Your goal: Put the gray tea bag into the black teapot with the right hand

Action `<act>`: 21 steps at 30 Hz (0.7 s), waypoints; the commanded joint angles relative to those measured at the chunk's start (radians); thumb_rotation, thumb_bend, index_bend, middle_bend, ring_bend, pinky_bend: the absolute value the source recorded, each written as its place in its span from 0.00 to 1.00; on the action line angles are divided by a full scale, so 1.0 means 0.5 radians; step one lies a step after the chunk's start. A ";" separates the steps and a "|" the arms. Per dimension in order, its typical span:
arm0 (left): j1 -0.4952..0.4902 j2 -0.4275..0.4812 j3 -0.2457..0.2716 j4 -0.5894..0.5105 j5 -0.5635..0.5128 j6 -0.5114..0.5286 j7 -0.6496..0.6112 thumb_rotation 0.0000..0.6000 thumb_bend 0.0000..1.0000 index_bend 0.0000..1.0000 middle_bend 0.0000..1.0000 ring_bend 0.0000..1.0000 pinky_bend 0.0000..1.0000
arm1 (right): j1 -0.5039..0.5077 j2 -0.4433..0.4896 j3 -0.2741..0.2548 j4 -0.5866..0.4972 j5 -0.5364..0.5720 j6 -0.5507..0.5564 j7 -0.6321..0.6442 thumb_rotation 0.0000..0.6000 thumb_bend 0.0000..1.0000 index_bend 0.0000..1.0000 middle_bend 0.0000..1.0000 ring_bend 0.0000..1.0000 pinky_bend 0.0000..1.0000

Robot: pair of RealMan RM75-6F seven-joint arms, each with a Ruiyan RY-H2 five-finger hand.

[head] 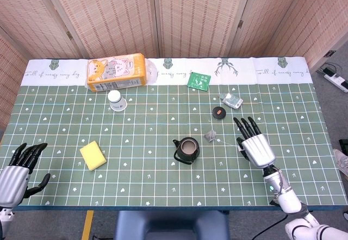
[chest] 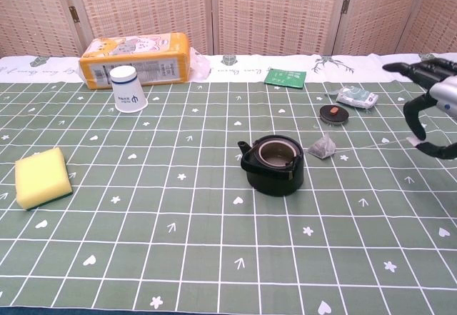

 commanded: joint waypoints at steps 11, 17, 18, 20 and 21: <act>0.000 0.021 0.008 -0.013 0.009 0.006 -0.063 1.00 0.38 0.03 0.07 0.09 0.01 | 0.061 0.347 0.209 -0.696 0.018 0.087 -0.458 1.00 0.42 0.65 0.00 0.00 0.00; -0.005 0.041 0.009 -0.002 -0.002 -0.007 -0.121 1.00 0.38 0.04 0.07 0.09 0.01 | 0.111 0.368 0.271 -0.840 0.019 0.074 -0.601 1.00 0.42 0.65 0.00 0.00 0.00; -0.005 0.043 0.007 0.001 -0.009 -0.010 -0.125 1.00 0.38 0.04 0.07 0.09 0.01 | 0.119 0.364 0.276 -0.859 0.016 0.069 -0.621 1.00 0.42 0.65 0.00 0.00 0.00; -0.005 0.048 0.003 0.011 -0.038 -0.025 -0.133 1.00 0.38 0.04 0.07 0.09 0.01 | 0.144 0.358 0.291 -0.895 0.017 0.049 -0.666 1.00 0.42 0.65 0.00 0.00 0.00; -0.004 0.050 -0.001 0.014 -0.055 -0.034 -0.136 1.00 0.38 0.04 0.07 0.09 0.01 | 0.157 0.354 0.300 -0.905 0.021 0.036 -0.686 1.00 0.42 0.65 0.00 0.00 0.00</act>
